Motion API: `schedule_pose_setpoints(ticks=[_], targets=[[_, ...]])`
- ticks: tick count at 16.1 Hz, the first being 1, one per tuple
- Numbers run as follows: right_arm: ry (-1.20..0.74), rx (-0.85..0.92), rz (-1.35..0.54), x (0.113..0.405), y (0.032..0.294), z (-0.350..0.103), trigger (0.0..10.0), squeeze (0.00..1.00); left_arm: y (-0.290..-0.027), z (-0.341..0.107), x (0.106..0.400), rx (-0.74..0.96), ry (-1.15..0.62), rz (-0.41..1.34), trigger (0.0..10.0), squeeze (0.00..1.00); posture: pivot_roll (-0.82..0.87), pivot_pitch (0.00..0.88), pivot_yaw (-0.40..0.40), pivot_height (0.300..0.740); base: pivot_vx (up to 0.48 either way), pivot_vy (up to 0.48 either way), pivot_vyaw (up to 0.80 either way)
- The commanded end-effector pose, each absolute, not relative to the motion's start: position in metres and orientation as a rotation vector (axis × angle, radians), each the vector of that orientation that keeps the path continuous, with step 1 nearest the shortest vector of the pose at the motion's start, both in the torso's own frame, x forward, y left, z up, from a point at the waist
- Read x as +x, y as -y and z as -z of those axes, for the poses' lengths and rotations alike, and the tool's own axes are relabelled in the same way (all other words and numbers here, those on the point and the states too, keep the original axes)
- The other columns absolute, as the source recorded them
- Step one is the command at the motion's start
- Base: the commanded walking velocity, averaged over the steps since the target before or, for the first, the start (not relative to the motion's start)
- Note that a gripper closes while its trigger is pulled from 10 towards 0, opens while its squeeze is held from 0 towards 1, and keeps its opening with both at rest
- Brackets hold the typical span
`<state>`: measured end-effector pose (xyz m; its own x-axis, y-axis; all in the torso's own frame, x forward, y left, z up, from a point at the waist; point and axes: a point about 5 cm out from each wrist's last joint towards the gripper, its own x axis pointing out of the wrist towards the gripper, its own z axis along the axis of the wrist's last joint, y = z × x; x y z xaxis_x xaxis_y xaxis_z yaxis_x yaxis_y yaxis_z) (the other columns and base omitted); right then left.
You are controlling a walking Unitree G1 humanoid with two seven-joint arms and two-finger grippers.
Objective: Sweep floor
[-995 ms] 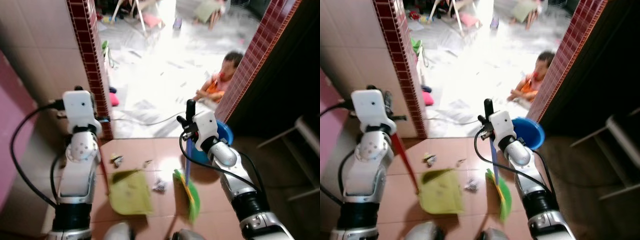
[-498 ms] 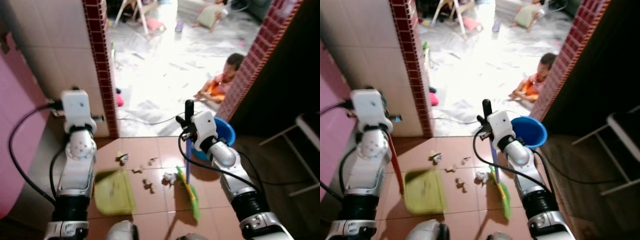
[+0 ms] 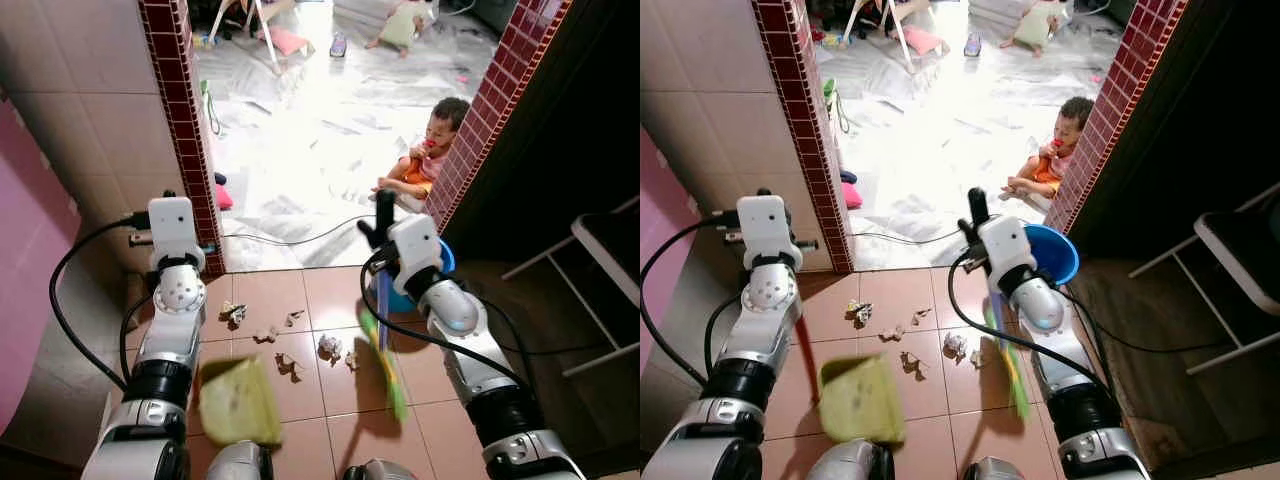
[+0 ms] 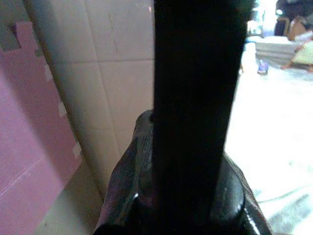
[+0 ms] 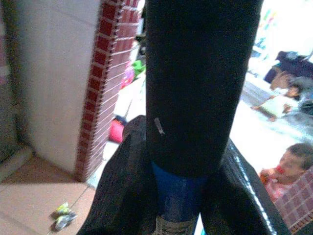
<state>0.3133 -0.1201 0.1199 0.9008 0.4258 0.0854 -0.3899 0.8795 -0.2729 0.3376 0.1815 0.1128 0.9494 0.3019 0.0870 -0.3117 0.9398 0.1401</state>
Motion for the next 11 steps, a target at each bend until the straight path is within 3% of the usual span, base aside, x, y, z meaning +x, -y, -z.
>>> schedule_pose_setpoints(ticks=[1,5,11], targets=[[0.246,-0.279,-0.391,0.314,0.125,-0.139,10.0,0.00,-0.181,-0.125,0.343,0.156,0.125,-0.332,10.0,0.00,-0.03,0.039,-0.048,0.740,0.000,0.000,0.00],[0.235,-0.213,-0.400,0.319,0.112,-0.139,10.0,0.00,-0.186,-0.119,0.344,0.141,0.139,-0.427,10.0,0.00,-0.02,0.068,-0.037,0.740,0.000,0.000,0.00],[0.190,0.077,-0.481,0.325,0.091,-0.149,10.0,0.00,-0.170,-0.106,0.350,0.110,0.092,-0.410,10.0,0.00,-0.05,0.064,-0.021,0.740,0.000,0.000,0.00]])
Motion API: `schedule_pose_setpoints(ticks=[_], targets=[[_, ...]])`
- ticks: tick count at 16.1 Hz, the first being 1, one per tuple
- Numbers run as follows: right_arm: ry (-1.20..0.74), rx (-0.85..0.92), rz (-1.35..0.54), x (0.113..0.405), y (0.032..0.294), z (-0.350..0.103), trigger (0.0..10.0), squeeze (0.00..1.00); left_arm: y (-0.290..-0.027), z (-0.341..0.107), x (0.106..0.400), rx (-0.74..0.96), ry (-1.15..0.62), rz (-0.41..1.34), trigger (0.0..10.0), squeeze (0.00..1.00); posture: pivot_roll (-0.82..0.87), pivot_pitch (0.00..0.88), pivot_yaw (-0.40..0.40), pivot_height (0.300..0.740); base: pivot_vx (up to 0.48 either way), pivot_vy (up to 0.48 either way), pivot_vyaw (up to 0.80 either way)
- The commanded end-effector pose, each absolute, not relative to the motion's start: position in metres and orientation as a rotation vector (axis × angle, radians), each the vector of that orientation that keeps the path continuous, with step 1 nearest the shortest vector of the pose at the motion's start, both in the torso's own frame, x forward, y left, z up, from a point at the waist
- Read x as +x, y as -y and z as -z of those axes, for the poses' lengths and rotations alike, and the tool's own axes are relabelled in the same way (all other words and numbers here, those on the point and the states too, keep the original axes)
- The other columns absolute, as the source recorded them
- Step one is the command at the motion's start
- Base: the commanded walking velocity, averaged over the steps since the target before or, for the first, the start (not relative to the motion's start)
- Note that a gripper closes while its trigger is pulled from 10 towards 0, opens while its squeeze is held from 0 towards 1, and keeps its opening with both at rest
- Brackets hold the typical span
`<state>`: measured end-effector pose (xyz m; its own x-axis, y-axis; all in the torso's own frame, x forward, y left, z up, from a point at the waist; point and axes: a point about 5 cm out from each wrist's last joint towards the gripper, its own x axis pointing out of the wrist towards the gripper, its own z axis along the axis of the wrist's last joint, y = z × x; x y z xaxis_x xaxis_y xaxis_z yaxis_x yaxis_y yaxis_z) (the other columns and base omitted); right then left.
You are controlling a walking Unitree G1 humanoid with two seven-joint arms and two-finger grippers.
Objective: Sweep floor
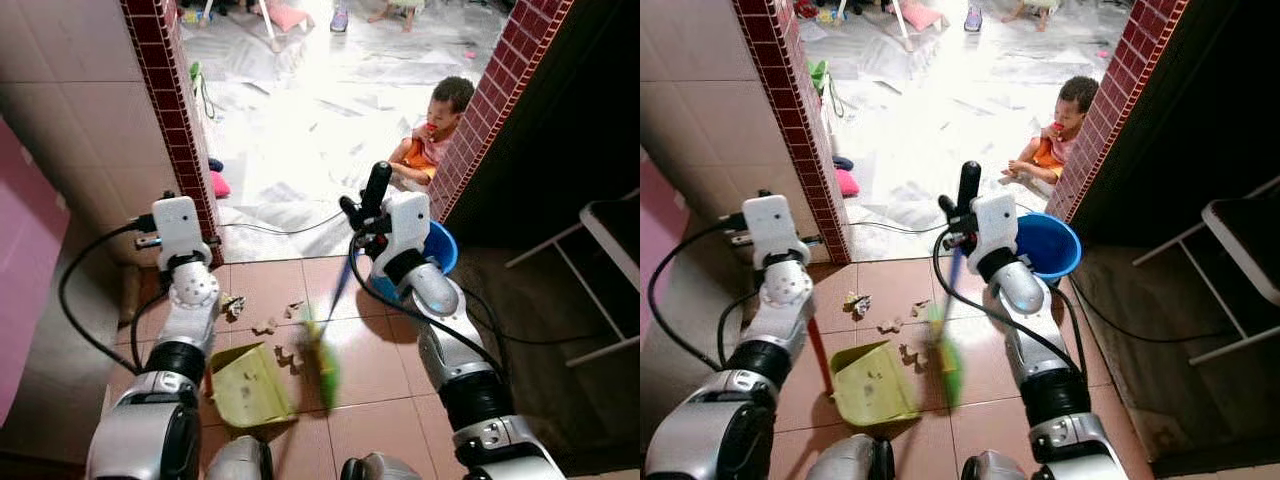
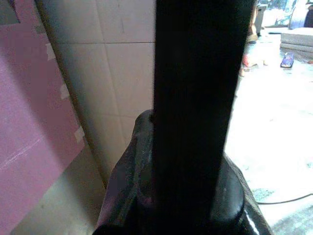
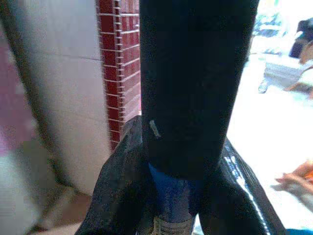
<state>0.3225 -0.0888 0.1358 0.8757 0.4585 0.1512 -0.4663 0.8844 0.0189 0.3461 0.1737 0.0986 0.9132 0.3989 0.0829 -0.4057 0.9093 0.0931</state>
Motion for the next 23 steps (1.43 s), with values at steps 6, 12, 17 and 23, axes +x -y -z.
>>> schedule_pose_setpoints(ticks=[6,12,17,23], targets=[[0.065,0.134,-0.661,0.317,0.098,-0.143,10.0,0.00,-0.161,-0.099,0.350,0.072,0.067,-0.406,10.0,0.00,-0.08,0.052,-0.026,0.740,0.000,0.000,0.00],[-0.022,0.285,-0.842,0.315,0.123,-0.162,10.0,0.00,-0.157,-0.104,0.356,0.001,0.069,-0.395,10.0,0.00,-0.11,0.015,-0.026,0.740,0.000,0.000,0.00],[0.085,0.073,-0.686,0.332,0.142,-0.183,10.0,0.00,-0.161,-0.109,0.362,-0.055,0.055,-0.347,10.0,0.00,-0.12,0.000,-0.028,0.740,0.000,0.000,0.00],[0.231,0.066,-0.488,0.347,0.157,-0.212,10.0,0.00,-0.165,-0.114,0.368,-0.115,0.039,-0.307,10.0,0.00,-0.12,0.000,-0.035,0.740,0.000,0.000,0.00]])
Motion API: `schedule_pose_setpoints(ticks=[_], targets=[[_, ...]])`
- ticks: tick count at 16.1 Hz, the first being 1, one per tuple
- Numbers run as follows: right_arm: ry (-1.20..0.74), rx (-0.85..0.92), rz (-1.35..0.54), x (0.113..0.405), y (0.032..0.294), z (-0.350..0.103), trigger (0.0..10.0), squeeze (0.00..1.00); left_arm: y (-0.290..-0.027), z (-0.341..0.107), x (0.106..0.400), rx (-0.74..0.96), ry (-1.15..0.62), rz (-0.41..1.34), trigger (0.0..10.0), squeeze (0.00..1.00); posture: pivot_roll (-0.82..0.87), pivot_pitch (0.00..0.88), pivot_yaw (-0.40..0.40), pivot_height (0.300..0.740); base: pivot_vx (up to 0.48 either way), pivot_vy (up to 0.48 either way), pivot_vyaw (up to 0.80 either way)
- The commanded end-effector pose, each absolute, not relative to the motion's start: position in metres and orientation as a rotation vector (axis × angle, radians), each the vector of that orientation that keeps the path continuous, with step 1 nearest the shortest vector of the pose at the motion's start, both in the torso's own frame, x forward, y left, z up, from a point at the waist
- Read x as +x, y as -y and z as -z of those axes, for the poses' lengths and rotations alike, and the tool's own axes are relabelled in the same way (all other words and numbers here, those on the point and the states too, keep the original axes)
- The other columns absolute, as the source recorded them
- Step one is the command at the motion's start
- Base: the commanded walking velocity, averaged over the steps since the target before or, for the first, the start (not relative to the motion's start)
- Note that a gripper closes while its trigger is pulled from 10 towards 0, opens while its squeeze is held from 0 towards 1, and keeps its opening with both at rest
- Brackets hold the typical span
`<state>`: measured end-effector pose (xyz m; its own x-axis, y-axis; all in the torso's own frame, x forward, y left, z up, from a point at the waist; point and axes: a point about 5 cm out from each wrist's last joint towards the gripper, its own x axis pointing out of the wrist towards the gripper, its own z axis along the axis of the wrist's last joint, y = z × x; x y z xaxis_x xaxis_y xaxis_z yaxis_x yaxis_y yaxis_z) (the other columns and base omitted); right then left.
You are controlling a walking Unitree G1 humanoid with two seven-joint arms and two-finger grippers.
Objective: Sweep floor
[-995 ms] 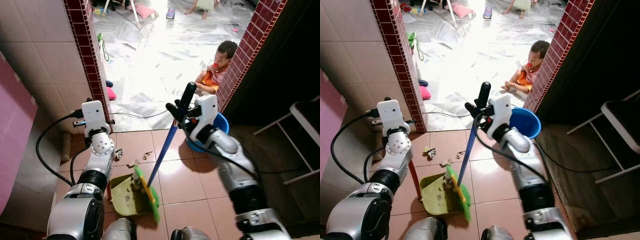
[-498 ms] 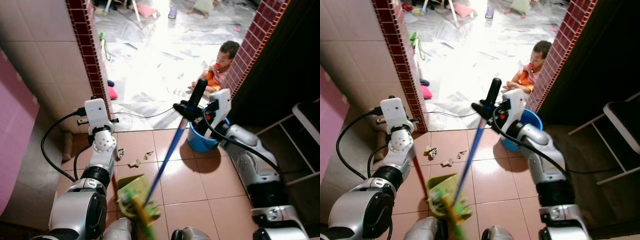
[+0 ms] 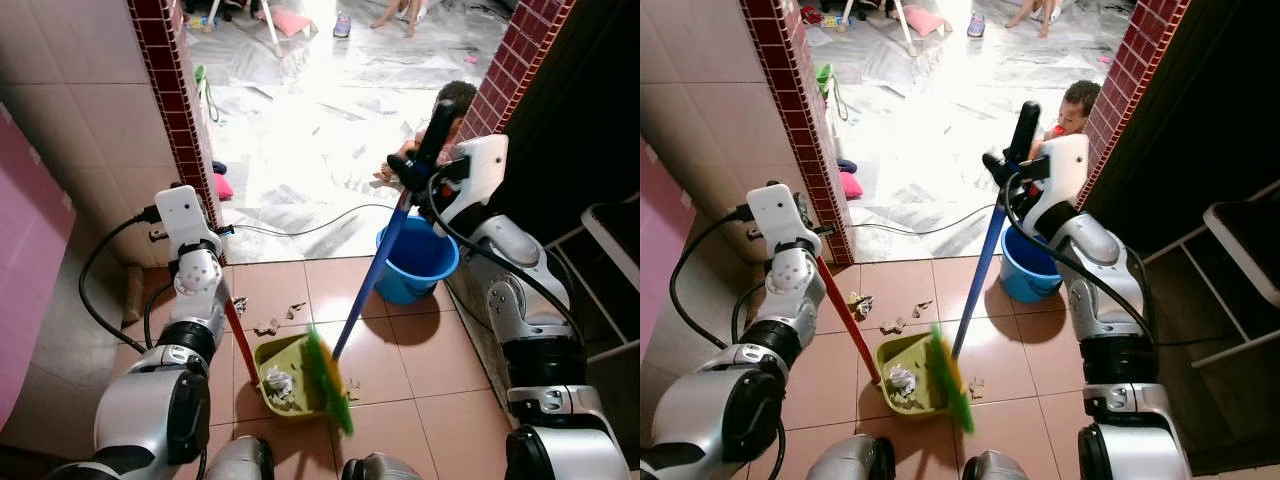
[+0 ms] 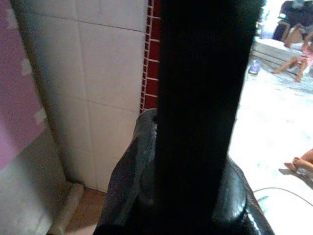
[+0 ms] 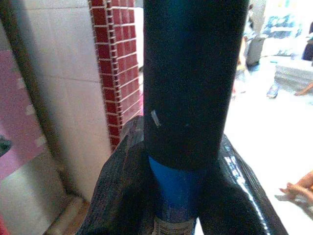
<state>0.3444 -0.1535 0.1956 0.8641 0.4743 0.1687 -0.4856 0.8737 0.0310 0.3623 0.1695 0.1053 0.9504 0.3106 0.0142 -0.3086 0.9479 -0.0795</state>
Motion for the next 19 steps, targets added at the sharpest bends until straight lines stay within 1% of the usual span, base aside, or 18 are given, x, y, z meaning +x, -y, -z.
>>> schedule_pose_setpoints(ticks=[1,5,10,12,13,14,16,18,19], targets=[[0.259,0.036,-0.445,0.350,0.162,-0.216,10.0,0.00,-0.167,-0.114,0.369,-0.093,0.029,-0.286,10.0,0.00,-0.12,0.000,-0.034,0.740,0.000,0.000,0.00],[0.273,-0.049,-0.378,0.353,0.168,-0.216,10.0,0.00,-0.171,-0.123,0.372,-0.134,0.061,-0.299,10.0,0.00,-0.12,0.000,-0.038,0.740,0.000,0.000,0.00],[0.297,-0.141,-0.379,0.351,0.162,-0.207,10.0,0.00,-0.180,-0.152,0.378,-0.193,0.188,-0.290,10.0,0.00,-0.09,0.000,-0.044,0.740,0.000,0.000,0.00],[0.281,-0.197,-0.369,0.347,0.160,-0.195,10.0,0.00,-0.180,-0.164,0.380,-0.216,0.226,-0.271,10.0,0.00,-0.06,0.000,-0.053,0.740,0.000,0.000,0.00],[0.250,-0.224,-0.350,0.342,0.159,-0.181,10.0,0.00,-0.180,-0.170,0.378,-0.245,0.251,-0.258,10.0,0.00,-0.06,0.000,-0.053,0.740,0.000,0.000,0.00],[0.197,-0.236,-0.323,0.336,0.157,-0.163,10.0,0.00,-0.183,-0.176,0.372,-0.238,0.286,-0.264,10.0,0.00,-0.04,0.000,-0.055,0.740,0.000,0.000,0.00],[0.129,-0.214,-0.303,0.328,0.154,-0.143,10.0,0.00,-0.190,-0.185,0.366,-0.244,0.314,-0.285,10.0,0.00,-0.02,0.000,-0.052,0.740,0.000,0.000,0.00],[0.004,-0.188,-0.309,0.315,0.145,-0.113,10.0,0.00,-0.200,-0.208,0.363,-0.235,0.380,-0.328,10.0,0.00,-0.01,0.000,-0.049,0.740,0.000,0.000,0.00],[-0.046,-0.202,-0.323,0.310,0.140,-0.104,10.0,0.00,-0.205,-0.224,0.365,-0.205,0.432,-0.344,10.0,0.00,-0.01,0.000,-0.042,0.740,0.000,0.000,0.00]])
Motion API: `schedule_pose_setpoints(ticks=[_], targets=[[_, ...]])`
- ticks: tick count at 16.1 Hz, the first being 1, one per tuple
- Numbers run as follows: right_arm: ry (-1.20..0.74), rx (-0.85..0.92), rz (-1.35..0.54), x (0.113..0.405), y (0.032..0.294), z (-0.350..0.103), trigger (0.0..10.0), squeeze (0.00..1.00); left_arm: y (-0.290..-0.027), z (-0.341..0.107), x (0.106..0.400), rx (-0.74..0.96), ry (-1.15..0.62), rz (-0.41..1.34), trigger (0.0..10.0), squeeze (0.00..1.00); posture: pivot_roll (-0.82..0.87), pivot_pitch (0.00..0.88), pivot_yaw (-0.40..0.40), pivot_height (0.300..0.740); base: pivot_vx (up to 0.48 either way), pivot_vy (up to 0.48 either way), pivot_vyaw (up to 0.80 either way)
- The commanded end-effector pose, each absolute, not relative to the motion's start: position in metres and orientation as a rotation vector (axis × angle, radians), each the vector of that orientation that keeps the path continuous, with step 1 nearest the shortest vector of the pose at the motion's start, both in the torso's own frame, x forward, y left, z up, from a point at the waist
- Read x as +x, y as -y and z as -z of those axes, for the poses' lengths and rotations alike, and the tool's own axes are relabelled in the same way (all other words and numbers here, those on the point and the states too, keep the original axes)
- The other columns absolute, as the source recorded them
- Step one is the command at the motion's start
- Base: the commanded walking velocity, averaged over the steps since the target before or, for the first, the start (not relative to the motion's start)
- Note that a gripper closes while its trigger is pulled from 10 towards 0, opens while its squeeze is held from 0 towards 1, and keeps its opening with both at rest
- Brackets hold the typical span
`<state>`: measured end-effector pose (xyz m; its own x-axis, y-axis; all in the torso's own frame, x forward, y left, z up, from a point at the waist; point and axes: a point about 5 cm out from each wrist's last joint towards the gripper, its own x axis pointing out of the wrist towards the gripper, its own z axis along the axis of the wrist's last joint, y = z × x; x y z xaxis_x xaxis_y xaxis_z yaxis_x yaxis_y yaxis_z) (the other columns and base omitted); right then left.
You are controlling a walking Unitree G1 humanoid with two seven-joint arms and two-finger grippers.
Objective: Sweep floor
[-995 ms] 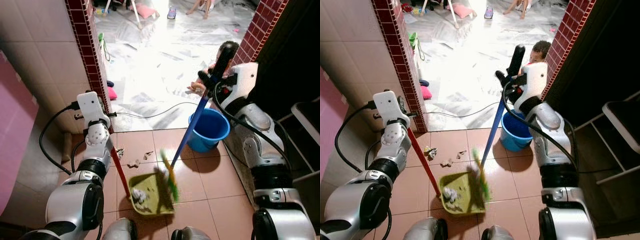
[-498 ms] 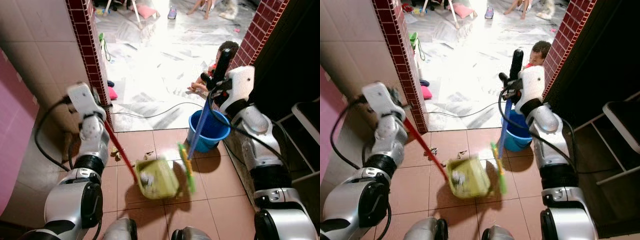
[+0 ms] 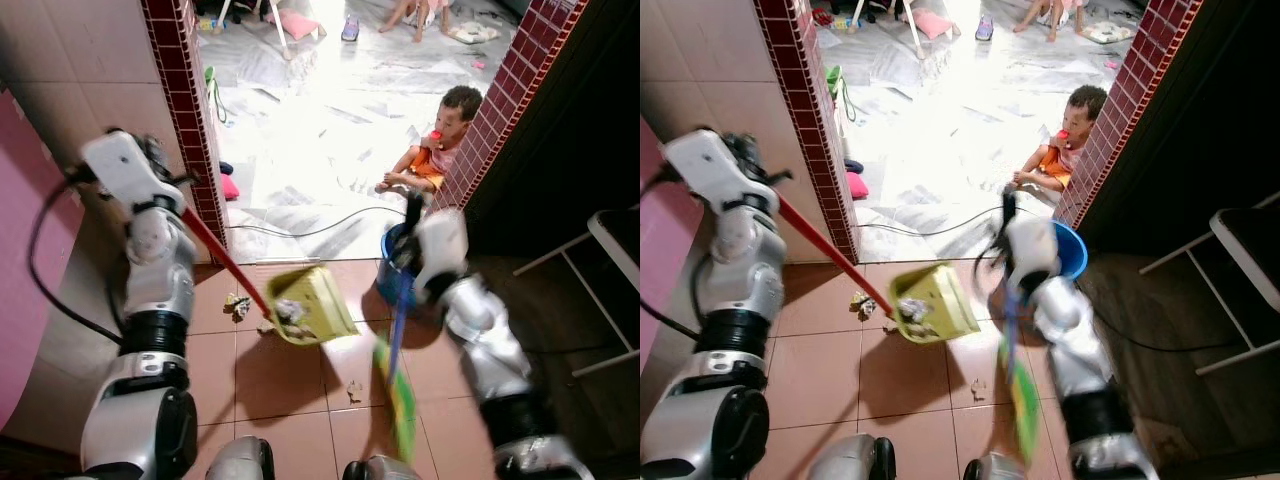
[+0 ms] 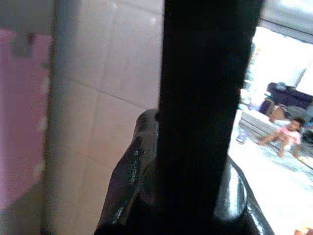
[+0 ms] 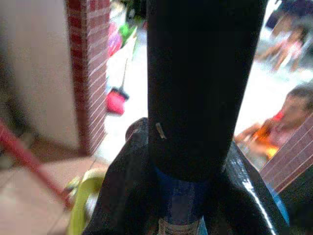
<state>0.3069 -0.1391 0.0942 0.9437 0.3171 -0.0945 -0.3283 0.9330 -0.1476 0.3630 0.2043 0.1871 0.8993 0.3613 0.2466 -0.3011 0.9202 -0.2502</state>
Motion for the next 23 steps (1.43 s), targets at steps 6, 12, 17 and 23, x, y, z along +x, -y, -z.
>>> schedule_pose_setpoints(ticks=[6,12,17,23], targets=[[-0.061,-0.171,-0.262,0.312,0.144,-0.102,10.0,0.00,-0.201,-0.281,0.366,-0.234,0.560,-0.300,10.0,0.00,-0.02,0.000,-0.027,0.740,0.000,0.000,-0.50],[-0.086,-0.171,-0.276,0.309,0.139,-0.101,10.0,0.00,-0.189,-0.307,0.365,-0.226,0.621,-0.257,10.0,0.00,-0.03,0.000,-0.018,0.740,0.000,0.000,-0.33],[-0.081,-0.167,-0.283,0.308,0.138,-0.102,10.0,0.00,-0.180,-0.298,0.366,-0.232,0.594,-0.236,10.0,0.00,-0.04,0.000,-0.013,0.740,0.049,0.000,-0.64],[-0.076,-0.170,-0.297,0.308,0.135,-0.104,10.0,0.00,-0.167,-0.301,0.367,-0.238,0.597,-0.196,10.0,0.00,-0.04,0.000,-0.010,0.740,0.299,0.000,-0.13]])
